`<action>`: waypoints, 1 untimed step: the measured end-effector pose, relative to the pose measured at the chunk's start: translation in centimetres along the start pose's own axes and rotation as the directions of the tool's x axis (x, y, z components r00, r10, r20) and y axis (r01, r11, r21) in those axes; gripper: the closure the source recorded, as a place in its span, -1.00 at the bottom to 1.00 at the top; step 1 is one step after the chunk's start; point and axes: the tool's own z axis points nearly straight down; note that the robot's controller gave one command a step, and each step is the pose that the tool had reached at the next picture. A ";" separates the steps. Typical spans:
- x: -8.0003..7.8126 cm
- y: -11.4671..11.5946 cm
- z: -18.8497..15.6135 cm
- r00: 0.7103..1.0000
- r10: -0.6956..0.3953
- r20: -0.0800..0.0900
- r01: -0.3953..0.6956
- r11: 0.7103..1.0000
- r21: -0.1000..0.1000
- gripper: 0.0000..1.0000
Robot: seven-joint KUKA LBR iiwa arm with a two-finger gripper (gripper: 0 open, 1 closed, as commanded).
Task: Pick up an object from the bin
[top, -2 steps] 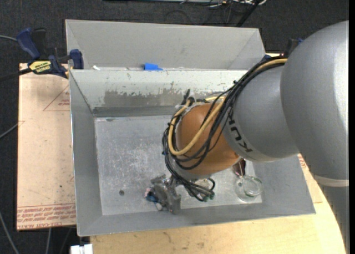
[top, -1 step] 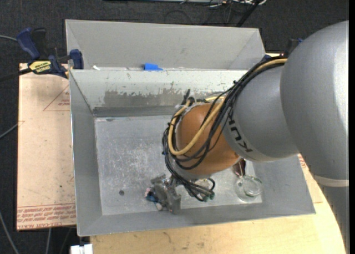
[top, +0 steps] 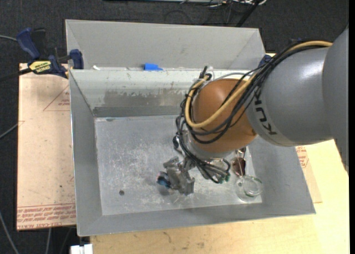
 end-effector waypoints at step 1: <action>-1.4 0.9 -6.0 1.000 0.020 0.003 -0.020 1.000 0.003 1.00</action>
Offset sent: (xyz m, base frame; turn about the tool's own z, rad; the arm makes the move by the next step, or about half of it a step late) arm 0.0300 -0.0083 0.1665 0.0126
